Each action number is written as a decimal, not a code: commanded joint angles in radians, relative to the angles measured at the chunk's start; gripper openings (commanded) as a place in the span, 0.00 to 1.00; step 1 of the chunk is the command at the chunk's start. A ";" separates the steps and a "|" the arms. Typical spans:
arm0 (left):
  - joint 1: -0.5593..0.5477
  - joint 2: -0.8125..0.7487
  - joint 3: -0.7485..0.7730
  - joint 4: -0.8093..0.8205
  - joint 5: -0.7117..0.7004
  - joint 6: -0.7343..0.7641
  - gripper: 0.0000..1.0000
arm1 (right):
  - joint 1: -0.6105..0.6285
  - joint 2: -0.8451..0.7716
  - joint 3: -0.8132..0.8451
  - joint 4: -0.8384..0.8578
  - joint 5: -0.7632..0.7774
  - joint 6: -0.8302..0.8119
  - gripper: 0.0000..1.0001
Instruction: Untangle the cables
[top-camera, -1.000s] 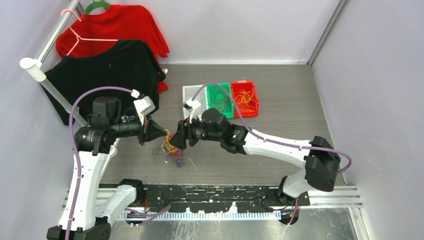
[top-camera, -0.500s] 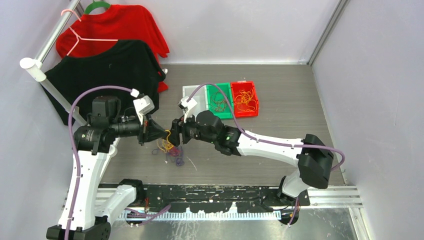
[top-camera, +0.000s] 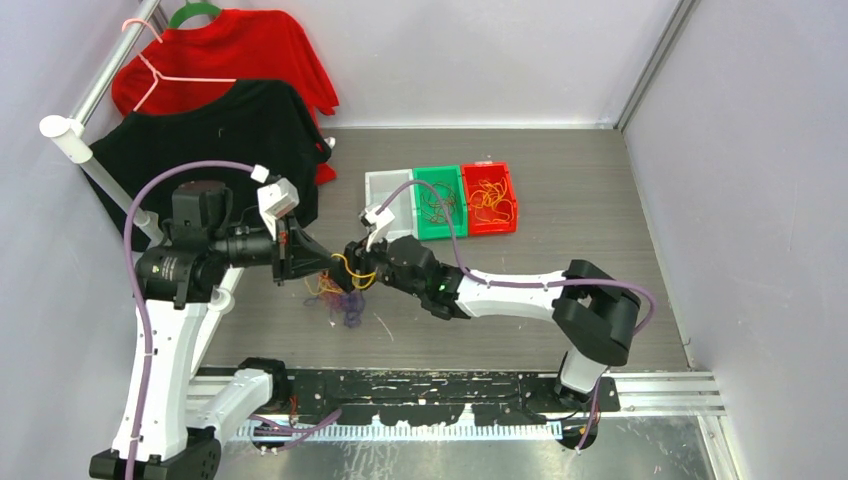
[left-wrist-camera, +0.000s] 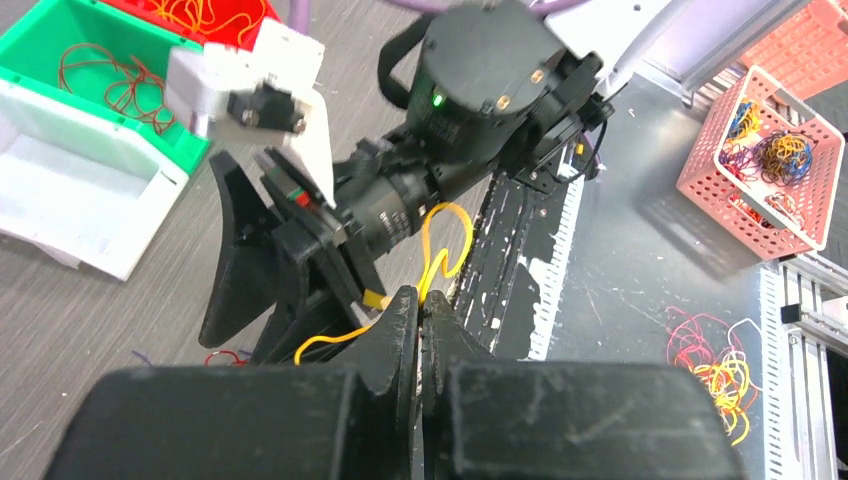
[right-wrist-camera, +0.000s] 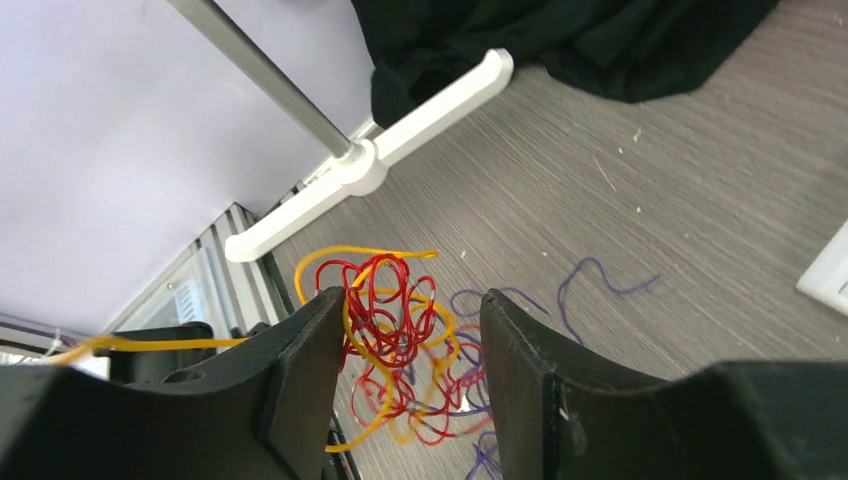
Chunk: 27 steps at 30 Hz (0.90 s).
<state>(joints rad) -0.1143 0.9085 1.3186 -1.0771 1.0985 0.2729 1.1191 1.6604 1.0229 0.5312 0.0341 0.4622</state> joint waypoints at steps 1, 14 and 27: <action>-0.004 0.004 0.072 0.037 0.061 -0.069 0.00 | -0.009 0.026 -0.047 0.172 0.044 0.058 0.57; -0.004 0.037 0.248 0.134 0.023 -0.149 0.00 | -0.032 0.062 -0.192 0.226 0.165 0.101 0.54; -0.003 0.104 0.470 0.430 -0.207 -0.279 0.00 | -0.067 0.004 -0.325 0.190 0.339 0.093 0.51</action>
<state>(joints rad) -0.1162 1.0126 1.7370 -0.8223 1.0077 0.0414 1.0676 1.7229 0.7258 0.6880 0.2909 0.5560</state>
